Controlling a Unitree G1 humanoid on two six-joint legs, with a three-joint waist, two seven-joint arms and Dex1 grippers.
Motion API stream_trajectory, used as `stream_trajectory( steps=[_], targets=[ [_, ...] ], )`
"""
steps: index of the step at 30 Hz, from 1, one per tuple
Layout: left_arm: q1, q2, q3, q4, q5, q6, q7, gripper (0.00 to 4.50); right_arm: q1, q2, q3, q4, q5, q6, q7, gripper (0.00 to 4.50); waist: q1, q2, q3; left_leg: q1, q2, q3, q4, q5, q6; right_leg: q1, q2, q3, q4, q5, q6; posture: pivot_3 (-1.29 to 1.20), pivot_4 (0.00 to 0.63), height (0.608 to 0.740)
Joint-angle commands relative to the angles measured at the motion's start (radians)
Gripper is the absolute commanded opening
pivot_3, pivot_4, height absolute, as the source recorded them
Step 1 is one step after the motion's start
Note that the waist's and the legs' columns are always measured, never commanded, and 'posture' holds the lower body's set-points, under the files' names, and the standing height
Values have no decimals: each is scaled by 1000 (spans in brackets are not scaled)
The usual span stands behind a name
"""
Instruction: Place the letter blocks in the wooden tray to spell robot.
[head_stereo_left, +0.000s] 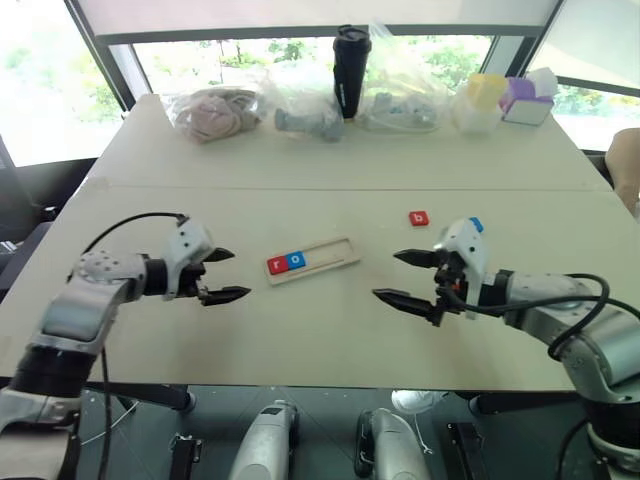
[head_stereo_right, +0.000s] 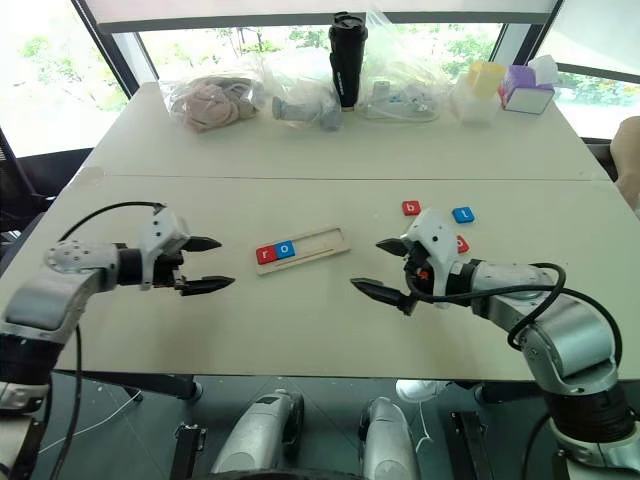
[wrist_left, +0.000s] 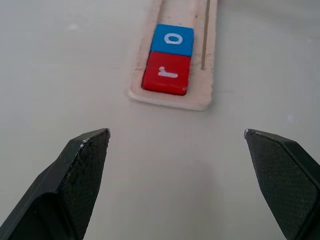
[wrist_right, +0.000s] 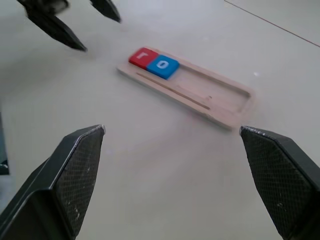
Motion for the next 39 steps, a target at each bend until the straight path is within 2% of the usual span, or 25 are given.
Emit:
stream_trajectory(
  steps=[1, 9, 13, 16, 17, 18, 25, 33, 39],
  targets=[
    [-71, -51, -37, 103, 46, -69, -13, 4500, 38, 21, -9, -54, 11, 10, -49, 4477, -1, -2, 1, 0, 0, 0, 0, 0, 0, 0, 0, 0, 0, 1, 1, 0, 150, 740],
    [-212, -173, -117, 366, 166, -215, -13, 4500, 72, 57, -11, -56, 1, -10, -113, 4477, -1, -3, 0, 1, 4, 2, 3, 0, 0, 0, 3, 2, 0, 3, -2, 0, 150, 740],
    [-219, -200, -135, 401, 180, -227, -65, 4500, 73, 63, -12, -59, 0, -8, -130, 4477, 0, -3, 0, 1, 5, 2, 3, 0, 0, 0, 4, 2, 0, 3, -2, 0, 150, 740],
    [-219, -207, -141, 438, 203, -261, -72, 3702, 79, 61, -18, -58, -1, -11, -135, 4500, 0, -4, -1, 1, 5, 2, 3, 0, 0, 0, 4, 2, 0, 3, -2, 0, 150, 740],
    [-218, -209, -140, 443, 208, -268, -73, 3241, 81, 60, -19, -56, -4, -13, -135, 4500, 0, -4, -2, 1, 5, 2, 3, 0, 0, 1, 4, 2, 0, 3, -2, 0, 150, 740],
    [-219, -211, -139, 449, 213, -275, -72, 3140, 82, 59, -18, -53, -6, -16, -136, 4500, 0, -4, -2, 1, 5, 2, 3, 0, 0, 1, 4, 2, 0, 3, -2, 0, 150, 740],
    [-237, -241, -131, 464, 230, -342, -51, 3140, 70, 53, -16, -33, -16, -24, -131, 4500, 4, -4, -3, 2, 5, 2, 4, 0, 0, 2, 4, 3, 0, 3, -2, 0, 150, 740],
    [-265, -224, -202, 406, 247, -461, -247, 3140, 104, -14, -81, 43, -56, -65, -99, 4500, 0, -4, -2, 1, 5, 3, 5, 0, 1, 2, 4, 3, -1, 4, -3, 0, 150, 740],
    [-319, -261, -218, 505, 277, -501, -243, 3140, 148, 0, -113, 39, -55, -80, -112, 4500, 1, -4, -2, 1, 6, 2, 5, 0, 1, 1, 6, 3, -1, 6, -5, 0, 150, 740]
  ],
)
